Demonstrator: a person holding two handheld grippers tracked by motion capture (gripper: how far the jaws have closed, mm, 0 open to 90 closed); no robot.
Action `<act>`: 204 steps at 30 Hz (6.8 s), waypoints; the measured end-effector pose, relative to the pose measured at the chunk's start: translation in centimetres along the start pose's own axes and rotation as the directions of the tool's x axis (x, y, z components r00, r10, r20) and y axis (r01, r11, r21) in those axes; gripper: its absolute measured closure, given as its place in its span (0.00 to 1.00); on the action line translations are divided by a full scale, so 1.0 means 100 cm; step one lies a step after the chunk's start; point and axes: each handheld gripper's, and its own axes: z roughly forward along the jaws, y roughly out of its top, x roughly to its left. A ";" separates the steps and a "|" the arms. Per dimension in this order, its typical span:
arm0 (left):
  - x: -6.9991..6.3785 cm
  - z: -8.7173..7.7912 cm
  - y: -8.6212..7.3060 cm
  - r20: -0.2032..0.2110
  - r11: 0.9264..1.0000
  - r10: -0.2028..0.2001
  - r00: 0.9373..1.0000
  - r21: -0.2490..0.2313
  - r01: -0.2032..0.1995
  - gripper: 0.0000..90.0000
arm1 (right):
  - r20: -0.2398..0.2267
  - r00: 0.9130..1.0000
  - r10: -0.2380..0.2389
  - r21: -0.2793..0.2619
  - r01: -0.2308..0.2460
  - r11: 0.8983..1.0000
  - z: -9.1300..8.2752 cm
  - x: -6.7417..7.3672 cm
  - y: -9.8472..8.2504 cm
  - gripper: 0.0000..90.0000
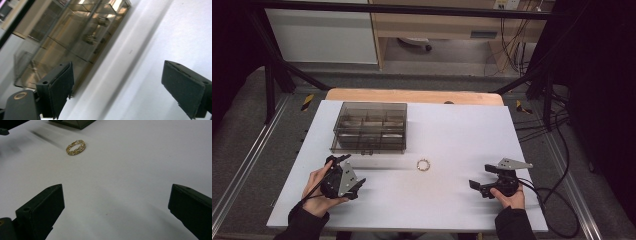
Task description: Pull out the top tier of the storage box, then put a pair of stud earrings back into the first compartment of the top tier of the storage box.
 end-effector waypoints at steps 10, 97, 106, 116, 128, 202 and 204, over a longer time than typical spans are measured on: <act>-0.006 0.005 -0.001 0.075 0.998 -0.058 0.995 0.011 0.057 0.12 | -0.001 1.000 -0.002 0.001 0.002 1.000 0.000 0.000 0.000 0.01; -0.052 0.071 0.102 0.451 0.916 -0.385 0.805 0.085 0.391 0.18 | 0.007 1.000 -0.007 0.004 0.007 1.000 -0.001 0.000 0.000 0.01; -0.057 0.085 0.116 0.463 0.918 -0.386 0.798 0.108 0.382 0.25 | 0.005 1.000 -0.007 0.005 0.007 1.000 0.000 0.000 0.000 0.01; -0.053 0.101 0.126 0.471 0.896 -0.431 0.770 0.122 0.428 0.37 | 0.006 1.000 -0.009 0.005 0.009 1.000 0.000 0.000 0.000 0.01; -0.055 0.113 0.137 0.440 0.901 -0.427 0.790 0.126 0.416 0.52 | 0.005 1.000 -0.010 0.006 0.010 1.000 0.000 0.000 0.000 0.01; -0.056 0.138 0.149 0.372 0.893 -0.450 0.812 0.163 0.420 0.97 | 0.003 1.000 -0.008 0.006 0.008 1.000 0.000 0.000 0.000 0.01; -0.056 0.137 0.149 0.372 0.894 -0.447 0.814 0.159 0.419 0.97 | 0.002 1.000 -0.009 0.006 0.009 1.000 0.000 0.000 0.000 0.01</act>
